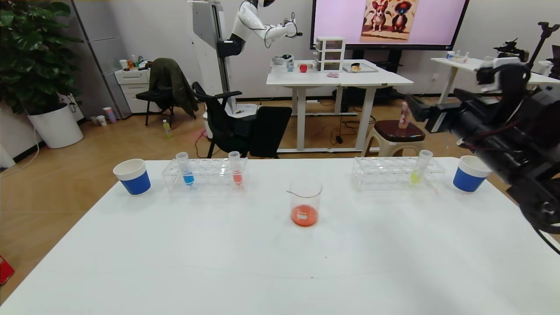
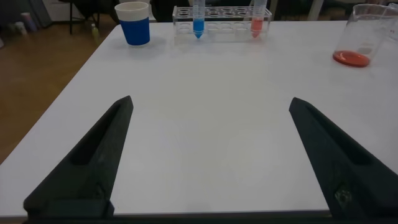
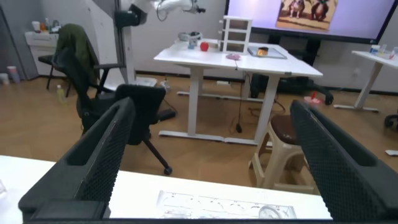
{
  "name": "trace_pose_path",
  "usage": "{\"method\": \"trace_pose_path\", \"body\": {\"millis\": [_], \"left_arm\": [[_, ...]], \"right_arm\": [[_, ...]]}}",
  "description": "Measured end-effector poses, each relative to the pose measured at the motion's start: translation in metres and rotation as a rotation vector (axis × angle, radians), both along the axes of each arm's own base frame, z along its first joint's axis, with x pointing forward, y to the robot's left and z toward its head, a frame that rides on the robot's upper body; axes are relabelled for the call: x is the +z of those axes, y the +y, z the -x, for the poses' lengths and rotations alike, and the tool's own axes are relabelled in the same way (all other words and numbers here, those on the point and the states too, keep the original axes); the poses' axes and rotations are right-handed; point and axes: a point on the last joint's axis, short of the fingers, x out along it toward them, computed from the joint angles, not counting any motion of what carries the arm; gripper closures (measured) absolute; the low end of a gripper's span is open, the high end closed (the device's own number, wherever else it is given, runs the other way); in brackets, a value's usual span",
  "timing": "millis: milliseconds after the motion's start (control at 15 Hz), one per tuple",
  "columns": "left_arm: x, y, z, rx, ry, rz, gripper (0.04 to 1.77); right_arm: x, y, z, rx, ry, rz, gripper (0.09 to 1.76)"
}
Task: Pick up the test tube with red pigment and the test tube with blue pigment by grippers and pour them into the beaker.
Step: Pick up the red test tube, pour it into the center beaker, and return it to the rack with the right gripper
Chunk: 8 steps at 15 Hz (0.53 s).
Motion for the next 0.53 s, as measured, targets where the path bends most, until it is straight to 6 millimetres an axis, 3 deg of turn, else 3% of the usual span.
{"method": "trace_pose_path", "body": {"millis": [333,533], "left_arm": [[0.0,0.0,0.0,0.0,0.0,0.0,0.06],[0.0,0.0,0.0,0.0,0.0,0.0,0.06]], "right_arm": [[0.077,-0.016,0.103,-0.011,-0.177,0.01,0.11],[0.083,-0.031,0.17,-0.082,-0.255,0.101,0.11]]}}
